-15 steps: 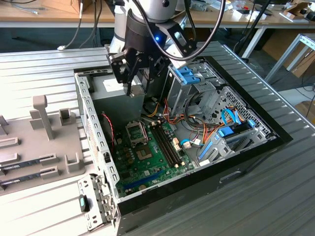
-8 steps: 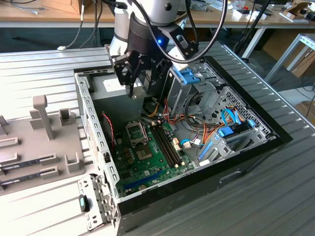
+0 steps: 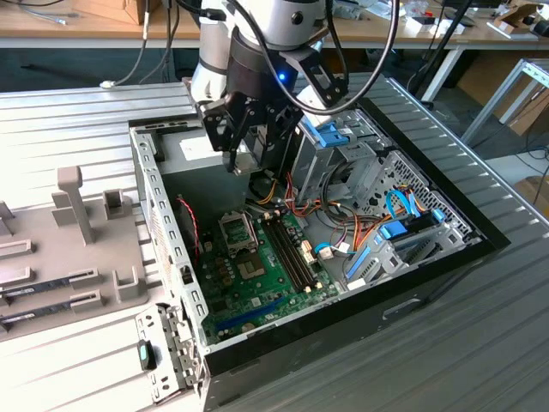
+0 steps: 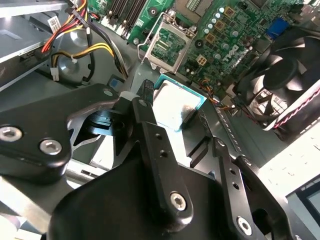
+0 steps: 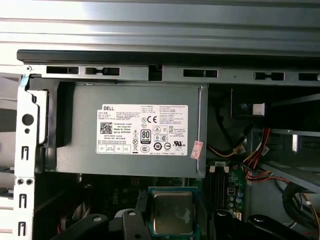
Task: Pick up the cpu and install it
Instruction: 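Pick up the cpu and move it towards the insertion slot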
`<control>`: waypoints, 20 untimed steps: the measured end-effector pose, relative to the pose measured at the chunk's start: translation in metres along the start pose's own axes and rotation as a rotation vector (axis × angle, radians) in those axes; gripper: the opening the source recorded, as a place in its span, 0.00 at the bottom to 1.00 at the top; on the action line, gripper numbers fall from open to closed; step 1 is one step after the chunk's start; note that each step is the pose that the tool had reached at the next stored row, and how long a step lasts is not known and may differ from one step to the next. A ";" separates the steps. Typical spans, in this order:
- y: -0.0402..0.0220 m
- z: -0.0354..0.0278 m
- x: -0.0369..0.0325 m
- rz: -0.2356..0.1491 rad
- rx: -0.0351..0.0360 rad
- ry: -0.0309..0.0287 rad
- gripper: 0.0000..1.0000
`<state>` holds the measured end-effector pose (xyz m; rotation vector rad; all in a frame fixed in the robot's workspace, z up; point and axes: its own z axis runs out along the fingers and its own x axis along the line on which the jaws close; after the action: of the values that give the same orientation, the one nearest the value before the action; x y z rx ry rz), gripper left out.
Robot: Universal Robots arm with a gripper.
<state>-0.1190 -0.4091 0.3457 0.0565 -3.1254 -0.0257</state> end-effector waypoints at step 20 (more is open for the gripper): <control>-0.0013 0.0128 -0.0134 0.000 0.0113 0.0004 0.47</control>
<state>-0.1058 -0.4097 0.3327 0.0564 -3.1253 -0.0080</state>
